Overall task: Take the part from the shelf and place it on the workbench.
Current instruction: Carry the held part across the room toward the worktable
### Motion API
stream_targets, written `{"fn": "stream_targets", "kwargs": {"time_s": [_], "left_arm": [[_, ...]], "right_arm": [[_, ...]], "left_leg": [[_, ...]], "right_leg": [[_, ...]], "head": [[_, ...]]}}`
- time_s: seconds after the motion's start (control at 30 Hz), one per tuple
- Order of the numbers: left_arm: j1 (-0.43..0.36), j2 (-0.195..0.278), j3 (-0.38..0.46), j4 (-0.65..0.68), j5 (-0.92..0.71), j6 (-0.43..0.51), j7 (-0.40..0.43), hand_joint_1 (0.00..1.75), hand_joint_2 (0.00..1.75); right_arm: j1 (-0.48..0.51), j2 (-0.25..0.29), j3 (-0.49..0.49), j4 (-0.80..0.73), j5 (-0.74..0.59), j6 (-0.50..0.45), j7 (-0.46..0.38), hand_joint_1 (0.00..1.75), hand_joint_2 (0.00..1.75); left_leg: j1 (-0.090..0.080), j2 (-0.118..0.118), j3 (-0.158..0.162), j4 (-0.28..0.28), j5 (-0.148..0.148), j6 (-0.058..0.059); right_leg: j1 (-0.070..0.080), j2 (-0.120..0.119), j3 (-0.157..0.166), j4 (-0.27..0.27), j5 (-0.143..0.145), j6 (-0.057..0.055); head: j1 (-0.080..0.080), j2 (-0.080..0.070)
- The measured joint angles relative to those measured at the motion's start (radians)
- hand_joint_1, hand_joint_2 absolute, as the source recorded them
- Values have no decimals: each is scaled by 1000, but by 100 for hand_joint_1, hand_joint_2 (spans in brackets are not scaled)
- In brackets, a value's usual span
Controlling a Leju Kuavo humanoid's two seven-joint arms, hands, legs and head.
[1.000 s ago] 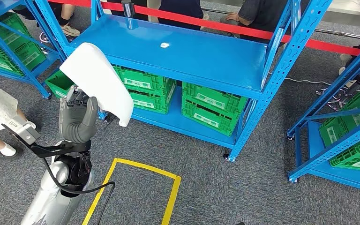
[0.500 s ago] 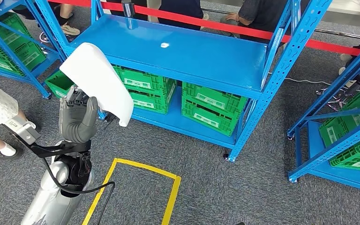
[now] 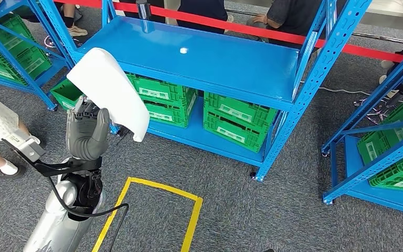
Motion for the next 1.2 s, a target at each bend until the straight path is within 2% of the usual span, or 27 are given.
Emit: {"fn": "stream_targets", "kwargs": {"time_s": [1.2], "left_arm": [[0, 0, 0, 0, 0, 0, 0, 175, 175]], "right_arm": [[0, 0, 0, 0, 0, 0, 0, 0, 0]], "left_leg": [[0, 0, 0, 0, 0, 0]], "right_leg": [[0, 0, 0, 0, 0, 0]], "head": [[0, 0]]}}
